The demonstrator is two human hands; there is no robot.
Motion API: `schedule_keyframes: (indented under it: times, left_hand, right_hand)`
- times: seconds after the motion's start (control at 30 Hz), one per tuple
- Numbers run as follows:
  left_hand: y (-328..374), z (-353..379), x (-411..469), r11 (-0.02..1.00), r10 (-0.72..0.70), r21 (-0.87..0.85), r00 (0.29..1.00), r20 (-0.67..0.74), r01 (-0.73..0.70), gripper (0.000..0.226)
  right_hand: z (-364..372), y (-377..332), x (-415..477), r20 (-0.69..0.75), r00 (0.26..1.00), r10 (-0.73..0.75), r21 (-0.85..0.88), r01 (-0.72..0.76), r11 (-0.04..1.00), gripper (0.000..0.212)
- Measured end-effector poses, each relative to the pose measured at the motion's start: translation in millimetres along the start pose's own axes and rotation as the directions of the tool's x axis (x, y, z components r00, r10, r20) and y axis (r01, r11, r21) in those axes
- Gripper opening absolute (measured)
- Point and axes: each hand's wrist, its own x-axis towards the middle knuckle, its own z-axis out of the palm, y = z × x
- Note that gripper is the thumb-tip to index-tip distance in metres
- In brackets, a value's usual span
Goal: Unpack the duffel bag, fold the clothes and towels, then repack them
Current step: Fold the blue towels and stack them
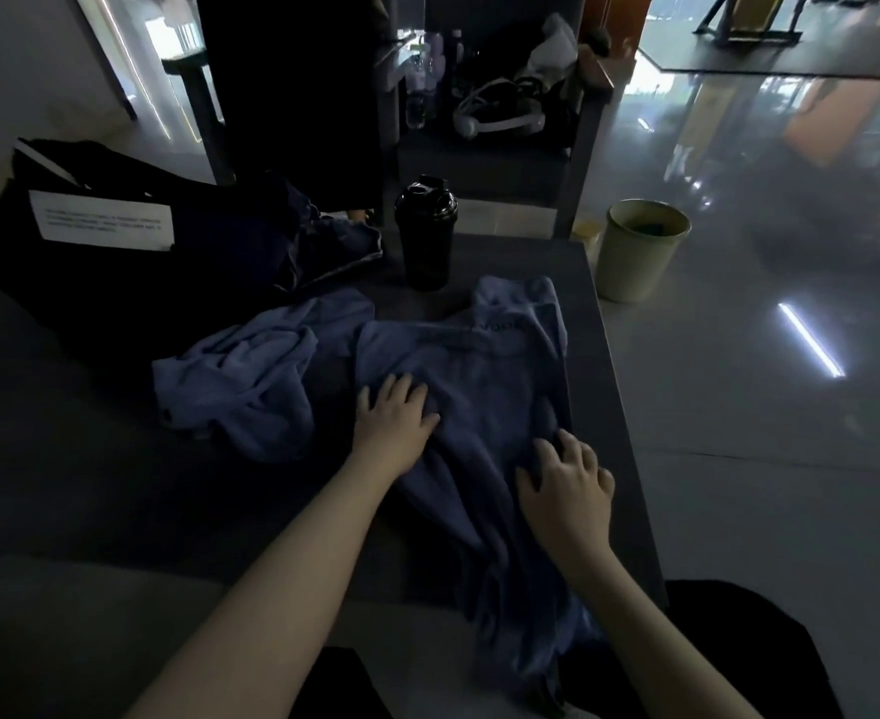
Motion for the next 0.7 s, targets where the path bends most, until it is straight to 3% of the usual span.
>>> schedule_keyframes:
  times: [0.13,0.27,0.33,0.4,0.5,0.6,0.7]
  left_hand:
    - [8,-8,-45,0.993,-0.106,0.016,0.963,-0.249,0.113,0.039]
    - [11,-5,-89,0.947,-0.310,-0.119,0.944,-0.112,0.297,0.056]
    - [16,1,-103,0.929,-0.352,-0.135,0.935,-0.048,0.344,0.071]
    - [24,7,-110,0.925,-0.368,-0.127,0.927,-0.075,0.357,0.076]
    - [38,11,-114,0.940,-0.326,-0.145,0.938,-0.122,0.308,0.054]
    - [43,8,-109,0.920,-0.297,-0.303,0.947,-0.120,0.250,0.024]
    - [41,-15,-95,0.841,-0.348,-0.479,0.929,-0.126,0.250,0.022]
  right_hand:
    - [-1,2,-17,0.006,0.998,0.056,0.071,-0.056,0.996,0.051]
    - [-8,2,-34,-0.043,0.977,0.208,0.123,-0.202,0.972,0.045]
    - [-12,3,-46,-0.011,0.966,0.259,0.051,-0.258,0.965,0.037]
    - [-13,4,-56,0.007,0.961,0.276,0.003,-0.276,0.961,0.036]
    - [-11,3,-61,0.028,0.967,0.254,0.038,-0.255,0.966,0.031]
    - [-12,0,-57,0.006,0.984,0.176,0.043,-0.176,0.983,0.026]
    - [-29,-1,-43,-0.090,0.983,0.160,0.223,-0.137,0.965,0.018]
